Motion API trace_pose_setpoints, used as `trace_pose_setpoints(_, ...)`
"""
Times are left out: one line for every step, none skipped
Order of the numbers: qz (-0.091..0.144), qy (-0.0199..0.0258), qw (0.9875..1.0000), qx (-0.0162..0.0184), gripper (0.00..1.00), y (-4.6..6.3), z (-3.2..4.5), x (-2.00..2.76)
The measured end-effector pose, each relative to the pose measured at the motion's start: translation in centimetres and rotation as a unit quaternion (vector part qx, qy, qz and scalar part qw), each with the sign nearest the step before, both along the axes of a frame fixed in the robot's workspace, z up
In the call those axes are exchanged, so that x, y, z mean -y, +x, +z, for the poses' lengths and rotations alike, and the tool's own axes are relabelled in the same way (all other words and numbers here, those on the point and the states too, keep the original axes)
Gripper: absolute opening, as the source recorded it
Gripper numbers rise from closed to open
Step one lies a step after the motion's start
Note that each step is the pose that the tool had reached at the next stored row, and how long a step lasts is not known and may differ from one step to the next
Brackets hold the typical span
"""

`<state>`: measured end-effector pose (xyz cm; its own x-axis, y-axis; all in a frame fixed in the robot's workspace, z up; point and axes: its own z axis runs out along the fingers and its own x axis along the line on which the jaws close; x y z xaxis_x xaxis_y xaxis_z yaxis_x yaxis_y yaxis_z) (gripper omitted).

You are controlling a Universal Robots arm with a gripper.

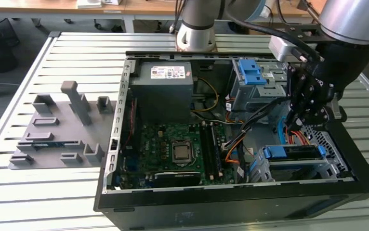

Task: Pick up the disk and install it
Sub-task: 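Insert the second disk wire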

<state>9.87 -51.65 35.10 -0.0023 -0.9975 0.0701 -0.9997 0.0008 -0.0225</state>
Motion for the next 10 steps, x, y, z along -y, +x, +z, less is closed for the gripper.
trace_pose_setpoints(0.000, 0.0095, 1.0000, 0.0000, 0.20, 0.0, -0.01, 0.02)
trace_pose_setpoints(0.000, 0.0172, 0.9999, 0.0000, 0.20, 0.0, -0.03, 0.08)
trace_pose_setpoints(0.000, 0.0210, 0.9998, 0.0001, 0.20, 0.0, -0.06, 0.22)
trace_pose_setpoints(0.000, 0.0223, 0.9998, 0.0002, 0.20, 0.0, -0.10, 0.43)
trace_pose_setpoints(0.000, 0.0225, 0.9997, 0.0003, 0.20, 0.0, -0.14, 0.68)
trace_pose_setpoints(0.000, 0.0227, 0.9997, 0.0005, 0.20, 0.0, -0.18, 0.96)
trace_pose_setpoints(0.000, 0.0229, 0.9997, 0.0006, 0.20, 0.0, -0.25, 1.26)
trace_pose_setpoints(0.000, 0.0231, 0.9997, 0.0007, 0.20, 0.0, -0.31, 1.53)
trace_pose_setpoints(0.000, 0.0233, 0.9997, 0.0009, 0.20, 0.0, -0.38, 1.76)
trace_pose_setpoints(0.000, 0.0234, 0.9997, 0.0011, 0.20, 0.0, -0.45, 1.92)
